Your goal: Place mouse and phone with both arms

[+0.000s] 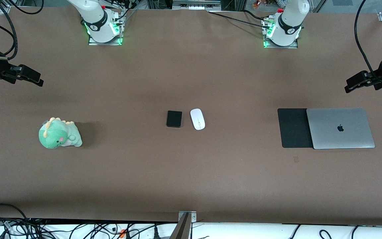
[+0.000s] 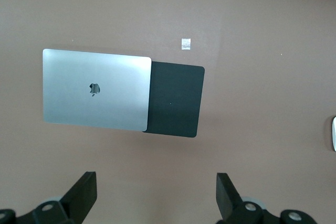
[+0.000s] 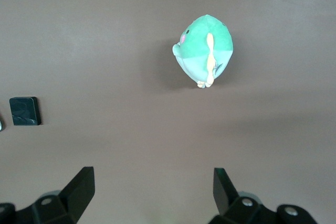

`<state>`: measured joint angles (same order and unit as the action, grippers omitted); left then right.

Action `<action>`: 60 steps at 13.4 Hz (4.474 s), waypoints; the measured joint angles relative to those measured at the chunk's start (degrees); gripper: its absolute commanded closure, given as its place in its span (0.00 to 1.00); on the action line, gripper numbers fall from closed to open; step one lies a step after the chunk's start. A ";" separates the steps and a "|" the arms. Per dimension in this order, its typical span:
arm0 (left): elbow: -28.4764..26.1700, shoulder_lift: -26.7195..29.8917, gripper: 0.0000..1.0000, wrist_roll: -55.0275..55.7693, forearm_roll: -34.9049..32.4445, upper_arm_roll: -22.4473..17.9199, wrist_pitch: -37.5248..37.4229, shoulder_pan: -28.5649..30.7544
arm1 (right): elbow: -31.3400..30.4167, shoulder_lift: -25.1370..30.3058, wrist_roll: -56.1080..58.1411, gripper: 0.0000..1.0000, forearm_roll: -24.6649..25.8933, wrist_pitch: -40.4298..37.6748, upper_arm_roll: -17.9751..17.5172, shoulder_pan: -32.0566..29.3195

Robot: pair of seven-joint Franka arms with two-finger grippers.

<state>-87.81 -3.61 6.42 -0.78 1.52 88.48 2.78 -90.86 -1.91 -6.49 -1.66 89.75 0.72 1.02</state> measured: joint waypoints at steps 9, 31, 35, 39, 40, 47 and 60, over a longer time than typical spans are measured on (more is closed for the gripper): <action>0.00 -0.03 0.00 0.19 0.00 0.00 0.00 0.00 | 0.00 0.00 0.00 0.00 0.00 0.00 0.00 0.12; -0.04 -12.59 0.00 31.46 2.68 10.10 13.71 -8.39 | -0.03 -0.14 0.09 0.00 0.00 -0.03 -0.01 0.35; 1.83 -20.18 0.00 42.90 2.68 10.44 21.05 -17.83 | -0.05 -0.32 0.11 0.00 0.00 -0.04 -0.02 0.44; 8.23 -30.33 0.00 47.51 2.68 10.26 28.04 -25.14 | -0.09 -0.79 0.15 0.00 0.00 -0.10 -0.02 0.63; 8.75 -32.51 0.00 47.66 2.66 10.18 30.59 -26.58 | -0.08 -0.83 0.17 0.00 0.00 -0.12 -0.04 0.70; 9.08 -42.44 0.00 53.08 -3.45 9.83 36.74 -35.43 | -0.17 -0.85 0.18 0.00 0.08 -0.85 -0.08 1.01; 1.96 -43.61 0.00 55.57 -5.88 9.57 42.11 -36.21 | -0.21 -0.86 0.17 0.00 0.13 -1.09 -0.15 2.15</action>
<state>-85.84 -47.21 61.98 -6.67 11.09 130.59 -33.43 -91.06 -2.77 -6.32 -1.53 88.66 0.57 3.17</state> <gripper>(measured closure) 0.000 0.000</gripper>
